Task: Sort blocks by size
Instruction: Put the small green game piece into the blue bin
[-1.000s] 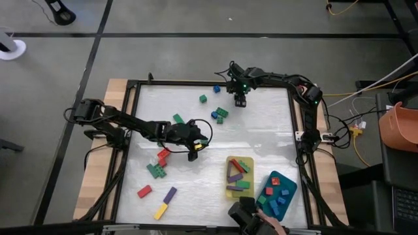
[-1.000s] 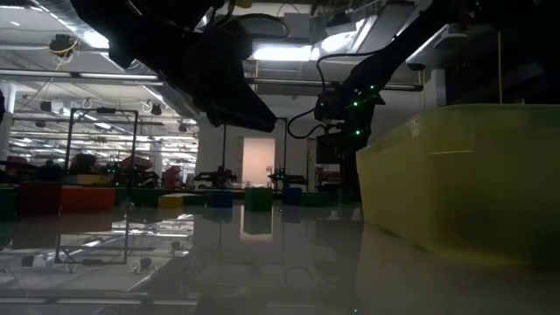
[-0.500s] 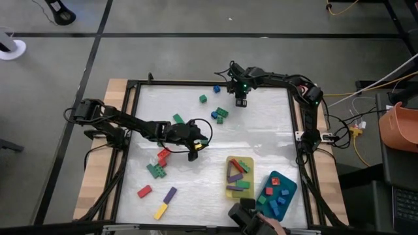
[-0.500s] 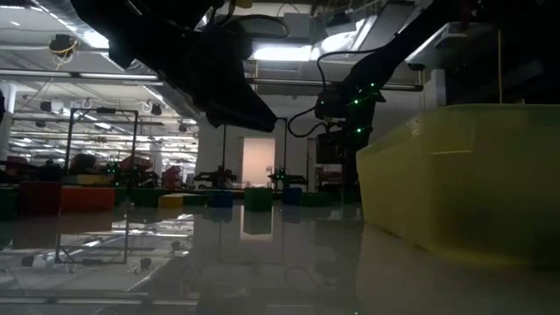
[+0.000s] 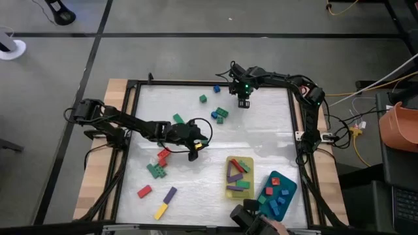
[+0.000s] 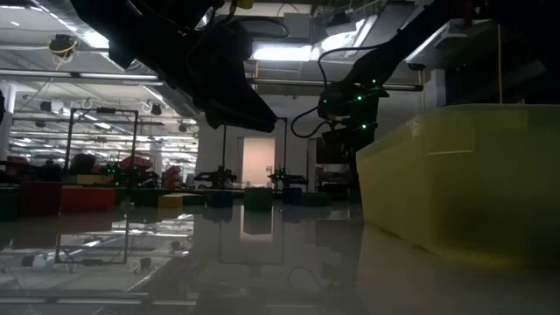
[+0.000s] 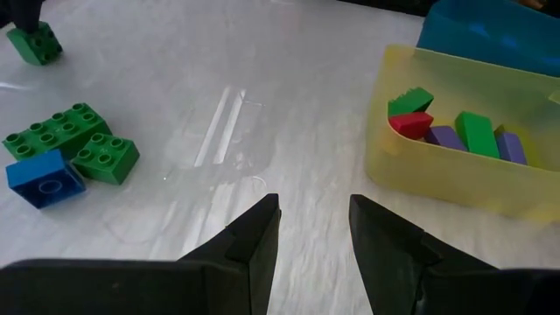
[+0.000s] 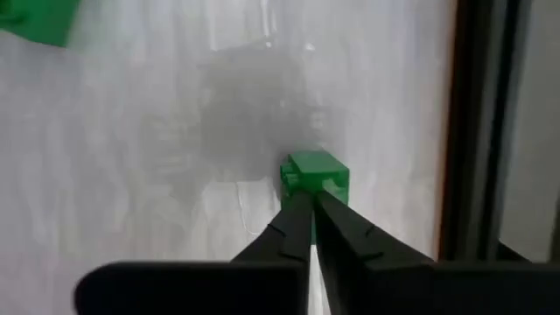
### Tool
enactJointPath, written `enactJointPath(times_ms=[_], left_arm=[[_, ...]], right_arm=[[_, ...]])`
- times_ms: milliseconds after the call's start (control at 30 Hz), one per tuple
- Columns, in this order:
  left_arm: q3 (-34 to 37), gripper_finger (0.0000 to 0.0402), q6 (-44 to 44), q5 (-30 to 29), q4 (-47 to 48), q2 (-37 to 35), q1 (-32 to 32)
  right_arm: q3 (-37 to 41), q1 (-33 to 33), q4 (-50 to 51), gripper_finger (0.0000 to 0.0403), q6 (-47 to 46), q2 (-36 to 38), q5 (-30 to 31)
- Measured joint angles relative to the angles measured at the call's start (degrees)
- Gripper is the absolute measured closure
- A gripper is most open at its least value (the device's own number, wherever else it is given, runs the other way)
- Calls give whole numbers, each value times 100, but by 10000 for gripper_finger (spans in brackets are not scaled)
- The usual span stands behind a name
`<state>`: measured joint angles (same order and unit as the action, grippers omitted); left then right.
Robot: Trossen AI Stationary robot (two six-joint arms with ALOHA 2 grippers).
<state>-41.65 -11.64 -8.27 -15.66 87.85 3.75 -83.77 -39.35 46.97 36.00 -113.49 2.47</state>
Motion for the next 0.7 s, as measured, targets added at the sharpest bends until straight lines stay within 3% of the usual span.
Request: enactJointPath(times_ms=[300, 700], left_arm=[[2, 273, -39, 0, 0, 2, 0], [0, 273, -39, 0, 0, 2, 0]], right_arm=[[0, 0, -2, 344, -145, 9, 231], [0, 151, -36, 243, -121, 11, 670]])
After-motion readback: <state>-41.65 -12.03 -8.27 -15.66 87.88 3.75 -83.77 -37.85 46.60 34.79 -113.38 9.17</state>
